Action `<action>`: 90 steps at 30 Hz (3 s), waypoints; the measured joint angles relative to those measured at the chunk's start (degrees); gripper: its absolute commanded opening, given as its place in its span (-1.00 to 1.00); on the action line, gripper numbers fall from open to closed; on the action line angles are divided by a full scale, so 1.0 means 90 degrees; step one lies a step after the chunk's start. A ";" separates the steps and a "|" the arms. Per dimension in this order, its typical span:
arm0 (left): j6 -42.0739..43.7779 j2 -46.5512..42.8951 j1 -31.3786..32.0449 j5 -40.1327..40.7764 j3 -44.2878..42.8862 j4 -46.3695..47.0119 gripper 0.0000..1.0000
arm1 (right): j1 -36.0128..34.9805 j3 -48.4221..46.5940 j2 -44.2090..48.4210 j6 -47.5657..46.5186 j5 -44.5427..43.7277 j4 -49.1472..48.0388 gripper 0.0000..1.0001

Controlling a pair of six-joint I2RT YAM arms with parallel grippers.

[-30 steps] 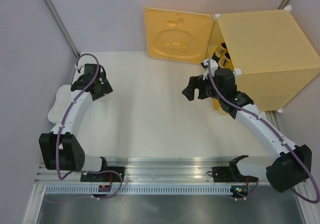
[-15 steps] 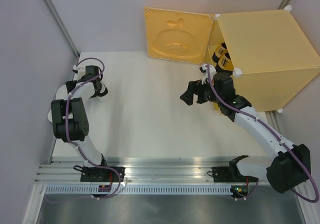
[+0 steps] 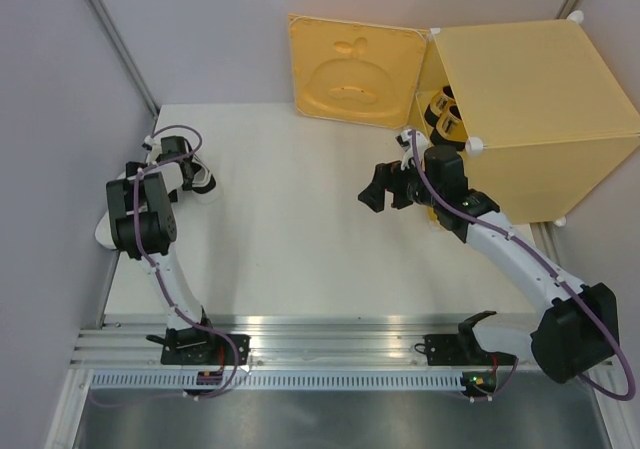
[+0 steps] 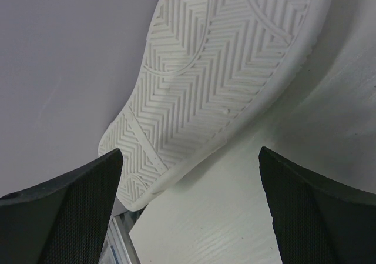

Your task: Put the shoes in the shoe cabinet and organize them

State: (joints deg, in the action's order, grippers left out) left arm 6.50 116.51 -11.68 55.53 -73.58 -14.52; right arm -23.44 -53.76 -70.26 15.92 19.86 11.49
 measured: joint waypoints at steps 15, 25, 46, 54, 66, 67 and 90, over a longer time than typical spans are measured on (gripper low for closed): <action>0.0046 0.0767 -0.0182 0.0335 -0.0692 0.0012 0.69 | -0.0010 -0.0197 -0.0478 -0.0005 0.0029 0.0044 0.96; 0.0049 0.0908 -0.0136 0.0321 -0.0755 -0.0163 -0.45 | -0.0010 -0.0216 -0.0597 -0.0005 0.0032 0.0051 0.96; 0.0083 0.0189 0.0364 0.1338 -0.1049 -0.0726 -0.95 | -0.0010 -0.0214 -0.0418 -0.0002 0.0056 0.0036 0.96; 0.0228 -0.0639 0.1047 0.1423 -0.1370 -0.0719 -0.95 | -0.0010 -0.0214 -0.0282 -0.0002 0.0080 0.0039 0.96; -0.0704 -0.2118 0.3130 -0.1707 -0.1785 -0.2348 -0.95 | -0.0010 -0.0216 -0.0177 -0.0002 0.0053 0.0134 0.95; -0.0852 -0.2295 0.3150 -0.2200 -0.1785 -0.2482 -0.95 | -0.0010 -0.0216 -0.0155 -0.0002 0.0036 0.0148 0.95; -0.3184 -0.1802 0.3764 -1.0353 0.0325 -0.1071 -0.52 | -0.0731 -0.0165 0.0243 -0.0085 -0.0486 0.0597 0.93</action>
State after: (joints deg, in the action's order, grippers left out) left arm -22.15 100.29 22.20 -37.65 -70.65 -24.16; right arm -30.02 -55.24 -68.07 15.16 15.49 16.86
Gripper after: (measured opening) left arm 0.338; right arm 0.971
